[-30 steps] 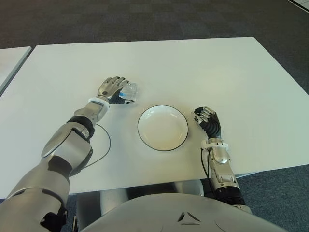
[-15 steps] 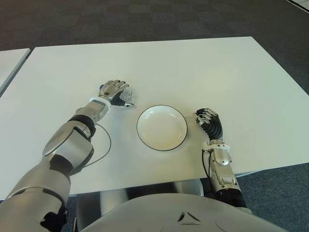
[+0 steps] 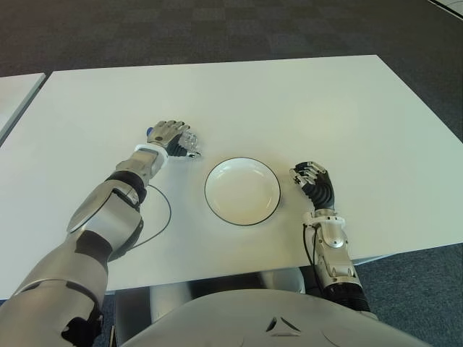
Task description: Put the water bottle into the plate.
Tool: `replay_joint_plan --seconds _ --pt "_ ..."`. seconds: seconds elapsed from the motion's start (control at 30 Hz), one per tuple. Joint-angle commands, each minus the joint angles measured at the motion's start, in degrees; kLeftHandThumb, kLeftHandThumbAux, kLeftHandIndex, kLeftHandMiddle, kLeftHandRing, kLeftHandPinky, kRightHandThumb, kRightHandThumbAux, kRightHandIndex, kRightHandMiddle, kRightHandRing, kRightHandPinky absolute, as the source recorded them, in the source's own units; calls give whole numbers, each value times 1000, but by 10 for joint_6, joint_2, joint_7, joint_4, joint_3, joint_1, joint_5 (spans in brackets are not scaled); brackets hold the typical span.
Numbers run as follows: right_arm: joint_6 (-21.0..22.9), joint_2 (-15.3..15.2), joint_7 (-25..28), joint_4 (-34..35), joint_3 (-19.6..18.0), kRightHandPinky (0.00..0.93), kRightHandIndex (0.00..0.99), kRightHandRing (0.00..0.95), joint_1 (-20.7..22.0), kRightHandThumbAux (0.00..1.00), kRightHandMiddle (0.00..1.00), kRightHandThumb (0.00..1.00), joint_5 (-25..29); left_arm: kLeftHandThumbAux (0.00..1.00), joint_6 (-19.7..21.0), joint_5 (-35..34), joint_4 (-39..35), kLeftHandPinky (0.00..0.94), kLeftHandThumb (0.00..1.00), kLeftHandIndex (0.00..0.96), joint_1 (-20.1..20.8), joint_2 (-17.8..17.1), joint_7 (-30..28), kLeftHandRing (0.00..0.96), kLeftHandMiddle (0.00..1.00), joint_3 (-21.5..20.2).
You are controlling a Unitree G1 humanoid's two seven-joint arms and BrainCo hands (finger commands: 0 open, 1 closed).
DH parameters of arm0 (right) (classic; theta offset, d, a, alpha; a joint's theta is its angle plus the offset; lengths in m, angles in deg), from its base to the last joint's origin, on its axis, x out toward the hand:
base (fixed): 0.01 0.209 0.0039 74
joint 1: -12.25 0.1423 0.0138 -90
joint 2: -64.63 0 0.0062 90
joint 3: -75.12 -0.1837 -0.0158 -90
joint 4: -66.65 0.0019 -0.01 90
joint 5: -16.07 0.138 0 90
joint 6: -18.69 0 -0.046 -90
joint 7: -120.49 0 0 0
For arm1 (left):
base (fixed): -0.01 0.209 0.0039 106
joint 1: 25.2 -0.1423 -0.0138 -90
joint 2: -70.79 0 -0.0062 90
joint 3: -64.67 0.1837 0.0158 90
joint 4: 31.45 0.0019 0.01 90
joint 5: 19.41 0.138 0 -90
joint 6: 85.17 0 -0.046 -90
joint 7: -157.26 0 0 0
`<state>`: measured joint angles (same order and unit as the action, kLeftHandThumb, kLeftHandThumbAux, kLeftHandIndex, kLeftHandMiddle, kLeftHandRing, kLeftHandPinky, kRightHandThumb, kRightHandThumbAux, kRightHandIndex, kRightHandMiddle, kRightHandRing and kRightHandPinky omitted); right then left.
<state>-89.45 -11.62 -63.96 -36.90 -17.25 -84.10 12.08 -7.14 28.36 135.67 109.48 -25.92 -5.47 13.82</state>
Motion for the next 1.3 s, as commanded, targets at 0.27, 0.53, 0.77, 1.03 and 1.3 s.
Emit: replay_joint_plan --seconds 0.27,0.53,0.77,1.03,1.3 --pt "8 1 7 -1 -3 520 430 522 -4 729 514 705 6 358 12 3 19 0 591 0 -47 5 -30 0 0 8" --pt "7 0 9 -3 -3 518 430 521 -2 729 512 705 6 433 8 -16 17 99 609 0 -52 1 -29 1 0 -10" --pt "8 1 8 -3 -3 509 429 512 -2 729 502 705 4 513 15 -33 16 289 633 71 -56 2 -24 174 131 -30" --pt "7 1 8 -4 -4 514 429 512 0 730 499 704 3 615 17 -38 15 405 694 378 -57 3 -13 370 362 -39" --pt "7 0 8 -6 -3 516 429 514 1 729 501 704 1 667 -5 -49 12 656 831 391 -63 -2 29 670 508 -53"
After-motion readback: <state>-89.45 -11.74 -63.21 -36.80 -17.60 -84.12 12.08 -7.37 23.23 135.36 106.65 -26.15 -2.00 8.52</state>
